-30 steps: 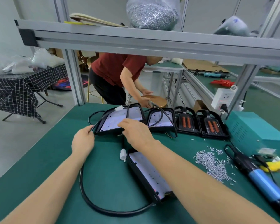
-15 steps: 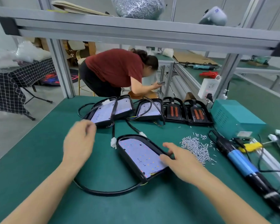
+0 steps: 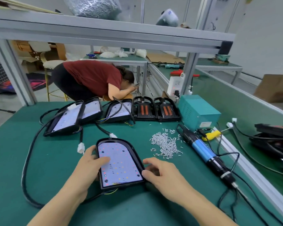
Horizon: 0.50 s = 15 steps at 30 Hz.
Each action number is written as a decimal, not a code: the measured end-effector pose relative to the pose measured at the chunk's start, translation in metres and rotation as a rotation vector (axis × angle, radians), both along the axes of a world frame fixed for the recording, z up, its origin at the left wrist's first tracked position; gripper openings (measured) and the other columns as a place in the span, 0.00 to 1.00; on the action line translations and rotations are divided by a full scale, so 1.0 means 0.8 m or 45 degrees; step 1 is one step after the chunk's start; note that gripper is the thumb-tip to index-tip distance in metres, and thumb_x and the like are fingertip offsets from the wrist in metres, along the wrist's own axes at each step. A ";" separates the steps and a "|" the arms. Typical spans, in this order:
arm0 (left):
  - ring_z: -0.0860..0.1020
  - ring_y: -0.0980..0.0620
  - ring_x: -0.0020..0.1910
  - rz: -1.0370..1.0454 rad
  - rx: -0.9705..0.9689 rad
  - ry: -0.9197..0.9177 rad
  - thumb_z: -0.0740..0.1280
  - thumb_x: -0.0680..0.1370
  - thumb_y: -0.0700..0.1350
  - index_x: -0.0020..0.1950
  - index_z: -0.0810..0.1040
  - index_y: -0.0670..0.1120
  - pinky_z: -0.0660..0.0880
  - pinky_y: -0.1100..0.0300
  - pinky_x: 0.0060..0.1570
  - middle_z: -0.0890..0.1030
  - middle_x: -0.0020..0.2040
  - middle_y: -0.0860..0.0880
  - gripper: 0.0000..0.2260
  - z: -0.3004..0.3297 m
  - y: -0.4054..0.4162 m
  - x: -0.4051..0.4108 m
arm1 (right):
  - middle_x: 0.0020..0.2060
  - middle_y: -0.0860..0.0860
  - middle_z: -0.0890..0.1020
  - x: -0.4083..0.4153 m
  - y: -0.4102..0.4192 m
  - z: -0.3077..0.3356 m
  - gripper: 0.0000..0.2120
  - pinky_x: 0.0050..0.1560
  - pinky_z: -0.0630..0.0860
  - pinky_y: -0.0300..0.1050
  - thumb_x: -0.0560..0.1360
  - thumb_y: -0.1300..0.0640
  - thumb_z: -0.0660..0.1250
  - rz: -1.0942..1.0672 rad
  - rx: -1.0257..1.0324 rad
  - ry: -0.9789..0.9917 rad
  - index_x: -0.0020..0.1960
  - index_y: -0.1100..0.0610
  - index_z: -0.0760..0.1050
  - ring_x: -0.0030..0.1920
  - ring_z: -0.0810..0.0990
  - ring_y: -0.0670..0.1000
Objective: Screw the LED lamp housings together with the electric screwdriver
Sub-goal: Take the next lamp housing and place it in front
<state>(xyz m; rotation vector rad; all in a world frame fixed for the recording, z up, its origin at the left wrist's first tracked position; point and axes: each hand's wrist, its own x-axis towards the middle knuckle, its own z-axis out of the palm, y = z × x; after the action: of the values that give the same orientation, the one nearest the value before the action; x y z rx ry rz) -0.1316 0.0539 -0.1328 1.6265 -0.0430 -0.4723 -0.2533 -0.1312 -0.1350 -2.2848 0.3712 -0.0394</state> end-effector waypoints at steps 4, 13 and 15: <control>0.72 0.51 0.54 0.099 0.448 -0.432 0.68 0.76 0.52 0.70 0.66 0.53 0.67 0.55 0.53 0.72 0.60 0.52 0.24 0.015 0.003 0.026 | 0.45 0.49 0.84 0.008 -0.042 0.014 0.10 0.50 0.73 0.35 0.77 0.52 0.67 -0.130 0.012 -0.150 0.56 0.52 0.80 0.46 0.79 0.47; 0.68 0.49 0.62 0.041 0.302 -0.208 0.66 0.77 0.40 0.75 0.61 0.47 0.63 0.55 0.57 0.66 0.72 0.48 0.28 0.024 -0.034 0.043 | 0.60 0.53 0.78 0.182 -0.121 0.049 0.14 0.56 0.73 0.48 0.80 0.58 0.62 -0.143 -0.889 -0.228 0.63 0.54 0.78 0.61 0.73 0.56; 0.68 0.49 0.59 0.100 0.161 -0.049 0.65 0.77 0.37 0.74 0.62 0.45 0.63 0.55 0.57 0.67 0.71 0.46 0.26 0.018 -0.035 0.043 | 0.60 0.53 0.77 0.209 -0.124 0.041 0.13 0.56 0.71 0.48 0.80 0.59 0.61 -0.087 -1.115 -0.146 0.63 0.55 0.77 0.61 0.72 0.56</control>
<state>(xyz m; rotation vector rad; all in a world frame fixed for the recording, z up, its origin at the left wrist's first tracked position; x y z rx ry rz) -0.0971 0.0263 -0.1184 1.7544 0.0222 -0.3898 -0.0859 -0.2304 -0.1024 -3.1065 0.4230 -0.4425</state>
